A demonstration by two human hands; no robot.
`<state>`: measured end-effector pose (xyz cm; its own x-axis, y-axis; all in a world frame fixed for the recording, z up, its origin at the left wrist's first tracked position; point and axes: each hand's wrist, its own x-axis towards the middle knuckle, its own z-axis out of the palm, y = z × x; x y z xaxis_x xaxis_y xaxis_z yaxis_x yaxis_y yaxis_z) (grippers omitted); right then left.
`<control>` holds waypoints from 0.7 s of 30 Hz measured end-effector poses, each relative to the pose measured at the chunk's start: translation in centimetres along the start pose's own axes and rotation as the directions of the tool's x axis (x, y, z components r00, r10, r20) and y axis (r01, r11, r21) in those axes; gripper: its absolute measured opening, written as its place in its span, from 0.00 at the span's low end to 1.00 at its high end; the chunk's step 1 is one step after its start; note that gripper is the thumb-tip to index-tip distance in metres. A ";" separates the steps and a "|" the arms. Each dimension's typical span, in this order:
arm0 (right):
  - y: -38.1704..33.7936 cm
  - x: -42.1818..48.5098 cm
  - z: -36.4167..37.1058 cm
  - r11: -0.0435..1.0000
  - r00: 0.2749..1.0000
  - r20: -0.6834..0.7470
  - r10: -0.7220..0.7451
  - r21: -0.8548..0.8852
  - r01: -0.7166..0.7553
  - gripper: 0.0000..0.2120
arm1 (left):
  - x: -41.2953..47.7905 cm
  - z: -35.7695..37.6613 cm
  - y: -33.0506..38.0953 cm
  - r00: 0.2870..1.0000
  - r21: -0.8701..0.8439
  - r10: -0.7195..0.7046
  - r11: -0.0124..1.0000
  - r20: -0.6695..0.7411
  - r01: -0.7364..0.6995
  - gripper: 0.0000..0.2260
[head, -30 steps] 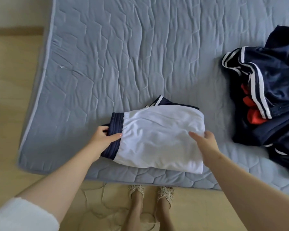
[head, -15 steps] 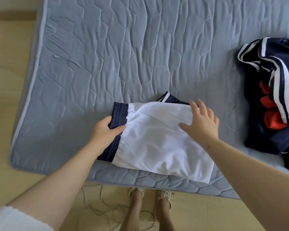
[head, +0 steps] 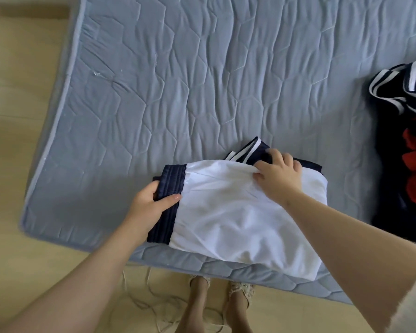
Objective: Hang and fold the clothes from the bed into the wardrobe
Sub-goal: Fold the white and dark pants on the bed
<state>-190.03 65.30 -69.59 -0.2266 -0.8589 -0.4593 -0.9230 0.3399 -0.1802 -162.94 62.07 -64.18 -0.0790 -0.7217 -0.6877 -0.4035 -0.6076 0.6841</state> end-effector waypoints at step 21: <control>-0.1 -0.4 0.5 0.983 0.985 0.030 0.173 0.053 -0.174 0.18 | 1.8 0.5 -5.2 0.954 0.214 -0.030 0.972 -0.297 0.098 0.12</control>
<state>-189.66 65.74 -69.83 -0.3733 -0.7755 -0.5092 -0.8518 0.5040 -0.1431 -161.47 64.05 -69.08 0.2074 -0.7688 -0.6049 -0.5949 -0.5900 0.5459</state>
